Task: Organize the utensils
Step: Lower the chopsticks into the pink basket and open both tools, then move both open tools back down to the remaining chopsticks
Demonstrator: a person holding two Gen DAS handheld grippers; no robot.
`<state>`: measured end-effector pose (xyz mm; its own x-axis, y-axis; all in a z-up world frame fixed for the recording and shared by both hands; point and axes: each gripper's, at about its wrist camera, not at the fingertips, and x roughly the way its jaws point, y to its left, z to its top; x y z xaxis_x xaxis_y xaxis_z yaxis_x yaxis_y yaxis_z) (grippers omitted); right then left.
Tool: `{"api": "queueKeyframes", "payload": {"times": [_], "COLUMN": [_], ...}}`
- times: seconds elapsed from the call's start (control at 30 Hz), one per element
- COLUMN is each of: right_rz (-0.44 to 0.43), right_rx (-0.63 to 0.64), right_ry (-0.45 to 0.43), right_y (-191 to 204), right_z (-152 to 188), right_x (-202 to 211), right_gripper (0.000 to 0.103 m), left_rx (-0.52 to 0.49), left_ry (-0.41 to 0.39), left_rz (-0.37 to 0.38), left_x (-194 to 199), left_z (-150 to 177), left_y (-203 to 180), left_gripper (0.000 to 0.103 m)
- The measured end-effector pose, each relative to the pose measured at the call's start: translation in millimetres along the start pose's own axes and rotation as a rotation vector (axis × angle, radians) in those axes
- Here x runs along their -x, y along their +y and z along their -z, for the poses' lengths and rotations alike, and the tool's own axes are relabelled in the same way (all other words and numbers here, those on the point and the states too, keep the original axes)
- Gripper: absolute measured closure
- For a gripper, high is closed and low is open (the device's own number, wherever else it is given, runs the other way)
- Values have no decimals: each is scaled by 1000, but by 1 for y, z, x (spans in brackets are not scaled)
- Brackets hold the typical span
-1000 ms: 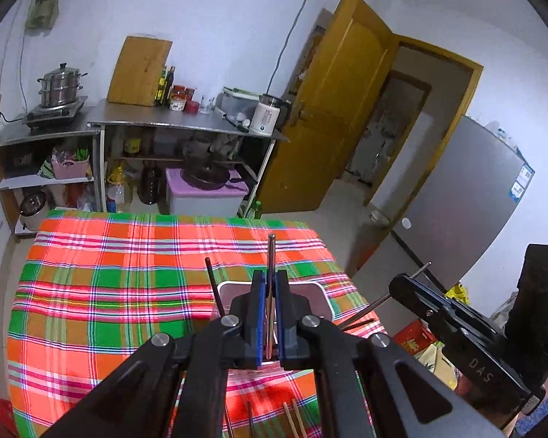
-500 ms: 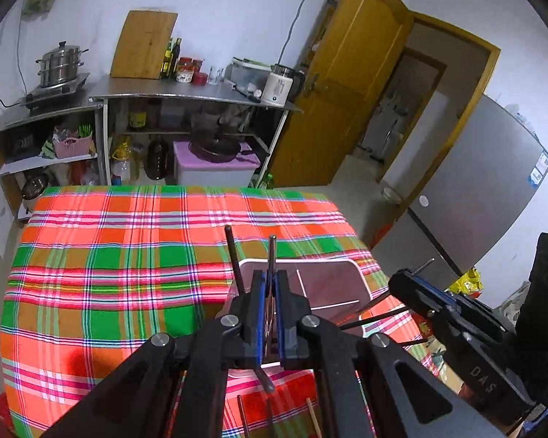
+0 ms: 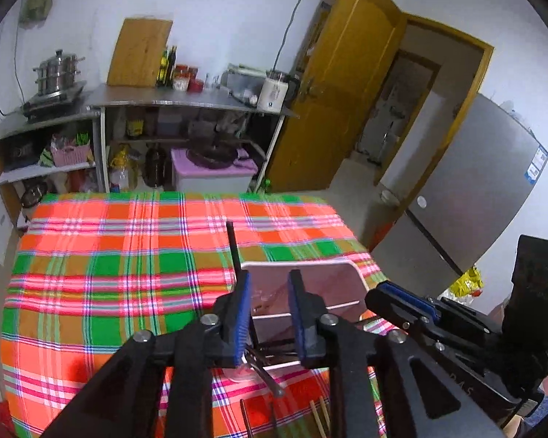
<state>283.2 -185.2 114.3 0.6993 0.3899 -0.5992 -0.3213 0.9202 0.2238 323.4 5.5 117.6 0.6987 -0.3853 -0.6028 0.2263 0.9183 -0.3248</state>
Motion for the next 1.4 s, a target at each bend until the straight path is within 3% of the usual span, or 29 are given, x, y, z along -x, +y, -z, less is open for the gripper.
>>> {"api": "queueKeyframes", "payload": {"times": [0.3,0.57,0.87,1.13,1.4], "right_rz": [6,-3,-19,-41,-40], "right_rx": [-2,-27,-68,-91,-132], "right_ry": [-104,-162,-133,-49,-4], "right_y": [0,-4,-15,-18,-26], "right_z": [-2,26,77,122,145], "right_x": [54,101,125,118,111], "right_gripper": [88,88,88,88,88], "left_rx": [-15,-29,-63,-11,36], "left_ry": [-124,-156,-120,-11,56], "left_rz": [-7,-31,-51,-50,-69], "left_x": [61,98,110,91,80], "left_z": [0,40,106,166,200], "left_y": [-13,-22,-32,-16,2], "left_gripper": [81,81,81,81,81]}}
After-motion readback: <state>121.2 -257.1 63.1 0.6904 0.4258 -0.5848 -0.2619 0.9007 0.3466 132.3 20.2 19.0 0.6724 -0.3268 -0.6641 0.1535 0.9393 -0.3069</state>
